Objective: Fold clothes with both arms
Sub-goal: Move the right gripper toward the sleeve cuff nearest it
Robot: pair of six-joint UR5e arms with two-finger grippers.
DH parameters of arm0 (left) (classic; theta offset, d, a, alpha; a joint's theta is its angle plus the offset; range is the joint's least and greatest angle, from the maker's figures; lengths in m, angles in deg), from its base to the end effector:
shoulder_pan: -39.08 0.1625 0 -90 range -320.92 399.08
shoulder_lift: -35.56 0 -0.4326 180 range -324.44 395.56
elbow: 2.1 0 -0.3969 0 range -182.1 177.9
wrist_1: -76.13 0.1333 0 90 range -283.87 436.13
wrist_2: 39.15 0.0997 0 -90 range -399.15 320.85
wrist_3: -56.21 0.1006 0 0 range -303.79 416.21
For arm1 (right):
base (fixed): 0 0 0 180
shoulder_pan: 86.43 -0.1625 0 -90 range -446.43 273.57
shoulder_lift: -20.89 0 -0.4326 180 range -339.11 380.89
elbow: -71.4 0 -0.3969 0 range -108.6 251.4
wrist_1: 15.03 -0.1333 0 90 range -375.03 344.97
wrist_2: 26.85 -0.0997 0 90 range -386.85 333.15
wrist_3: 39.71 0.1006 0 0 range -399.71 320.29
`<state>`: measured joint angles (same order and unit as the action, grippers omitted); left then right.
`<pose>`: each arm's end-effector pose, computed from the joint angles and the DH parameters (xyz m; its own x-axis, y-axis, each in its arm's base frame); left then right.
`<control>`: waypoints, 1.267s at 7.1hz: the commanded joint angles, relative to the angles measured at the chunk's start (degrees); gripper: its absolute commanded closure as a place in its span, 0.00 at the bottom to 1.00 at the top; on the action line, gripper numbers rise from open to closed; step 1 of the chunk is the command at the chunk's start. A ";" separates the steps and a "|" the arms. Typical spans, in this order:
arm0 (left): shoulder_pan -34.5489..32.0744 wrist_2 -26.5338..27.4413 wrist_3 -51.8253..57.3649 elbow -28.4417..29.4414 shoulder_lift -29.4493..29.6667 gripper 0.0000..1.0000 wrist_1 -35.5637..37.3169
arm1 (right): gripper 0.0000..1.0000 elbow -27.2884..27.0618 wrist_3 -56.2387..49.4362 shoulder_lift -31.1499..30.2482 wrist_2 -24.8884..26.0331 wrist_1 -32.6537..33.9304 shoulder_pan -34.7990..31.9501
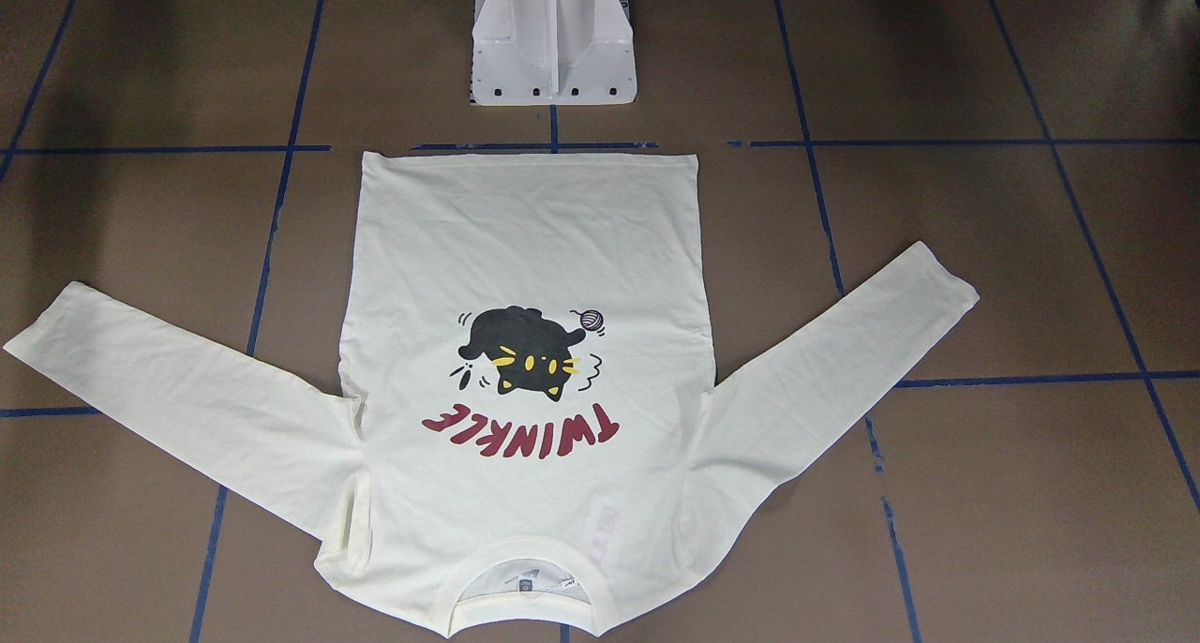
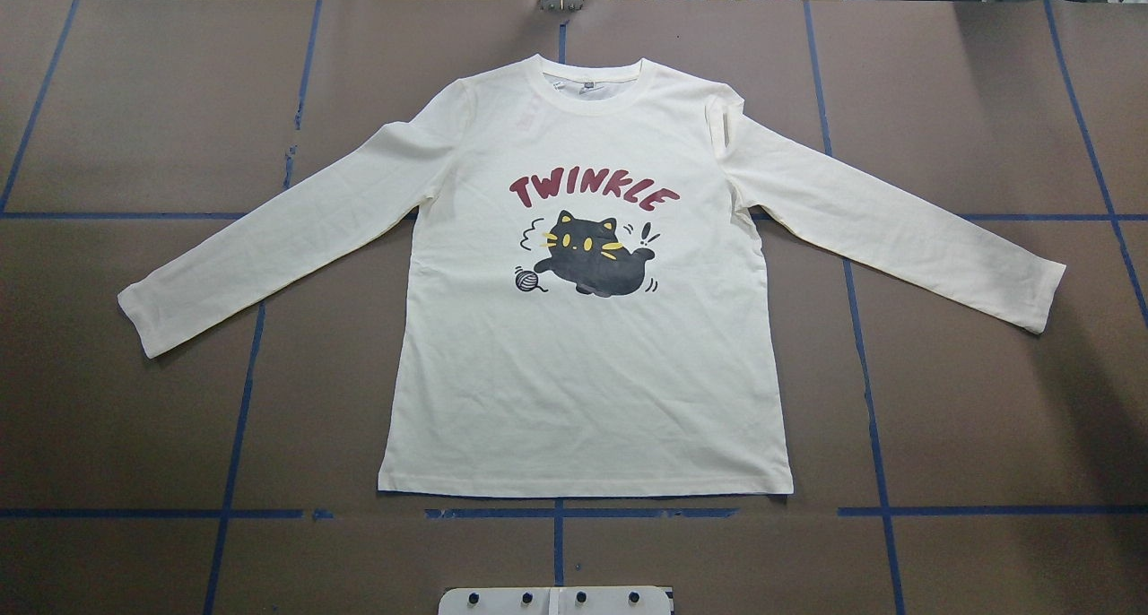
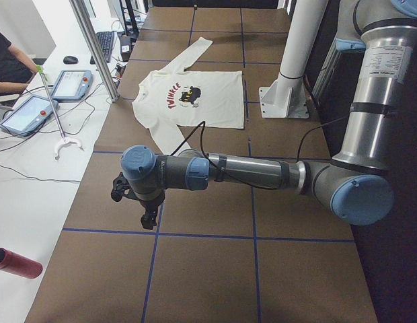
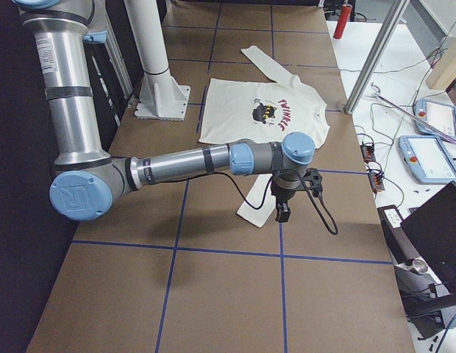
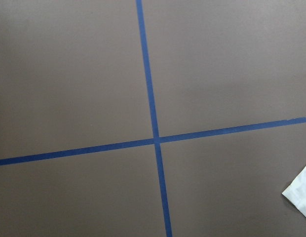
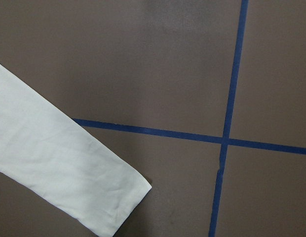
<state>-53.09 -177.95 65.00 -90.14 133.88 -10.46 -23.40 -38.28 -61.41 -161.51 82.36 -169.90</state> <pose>-0.0788 -0.5575 0.6076 0.6577 0.1661 -0.7347 -0.0634 0.9841 0.1657 -0.0005 -0.5547 0.5677 0.7022 -0.1184 0.7021 0.0958 0.9928 0.0716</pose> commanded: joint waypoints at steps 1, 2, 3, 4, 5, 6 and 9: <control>0.67 1.77 0.52 -1.50 -0.57 0.00 -1.20 | 0.00 -0.03 0.06 -0.31 -0.16 0.08 0.15; 1.72 2.22 0.01 -1.51 -0.58 0.00 -1.04 | 0.00 0.31 -0.02 -0.57 -0.08 0.08 0.15; 1.73 2.22 0.00 -2.91 -1.10 0.00 -1.12 | 0.00 0.75 -0.11 -0.58 -0.08 -0.62 0.15; 1.73 1.70 0.52 -3.96 -1.28 0.00 -1.38 | 0.00 0.84 -0.11 -1.45 -1.12 -2.37 0.15; 1.73 1.61 0.53 -3.98 -2.76 0.00 -1.47 | 0.00 0.93 -0.03 -2.76 -1.57 -6.04 0.94; 1.90 1.08 0.27 -5.45 -3.65 0.00 -1.99 | 0.00 1.72 0.32 -3.64 -1.57 -10.86 2.95; 2.52 -2.61 0.09 -5.82 -4.01 0.00 -7.69 | 0.00 11.71 9.59 -4.19 -1.31 -27.99 11.37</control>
<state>-50.75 -179.47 65.31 -95.77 129.99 -15.69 -16.04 -33.65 -65.82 -163.05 61.57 -162.64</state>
